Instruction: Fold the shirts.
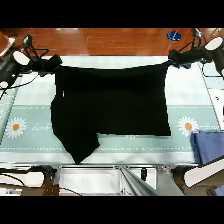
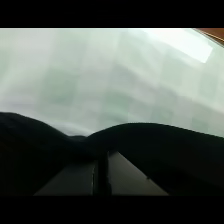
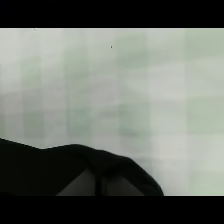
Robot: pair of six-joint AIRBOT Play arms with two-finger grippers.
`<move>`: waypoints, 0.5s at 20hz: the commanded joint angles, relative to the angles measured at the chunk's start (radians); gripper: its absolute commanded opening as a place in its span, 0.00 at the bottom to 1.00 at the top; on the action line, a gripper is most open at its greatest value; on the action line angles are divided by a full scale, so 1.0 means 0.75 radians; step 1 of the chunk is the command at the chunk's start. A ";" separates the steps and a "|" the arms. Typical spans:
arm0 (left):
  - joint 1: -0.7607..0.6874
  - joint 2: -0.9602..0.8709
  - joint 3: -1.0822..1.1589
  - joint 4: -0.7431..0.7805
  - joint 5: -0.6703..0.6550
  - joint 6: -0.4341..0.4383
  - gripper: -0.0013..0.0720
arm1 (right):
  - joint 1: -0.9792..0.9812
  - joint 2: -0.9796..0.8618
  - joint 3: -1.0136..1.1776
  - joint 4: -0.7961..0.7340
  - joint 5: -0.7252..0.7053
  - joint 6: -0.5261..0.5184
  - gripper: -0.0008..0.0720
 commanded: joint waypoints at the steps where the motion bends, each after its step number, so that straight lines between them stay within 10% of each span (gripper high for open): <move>1: 0.015 -0.043 0.031 -0.026 -0.121 0.035 0.05 | -0.004 -0.048 0.036 0.021 0.072 -0.025 0.04; 5: 0.099 -0.039 0.155 -0.025 -0.611 0.327 0.05 | -0.065 0.012 0.035 0.019 0.311 -0.117 0.04; 10: 0.150 -0.040 0.072 0.058 -0.860 0.409 0.05 | -0.132 0.026 -0.005 -0.064 0.546 -0.141 0.04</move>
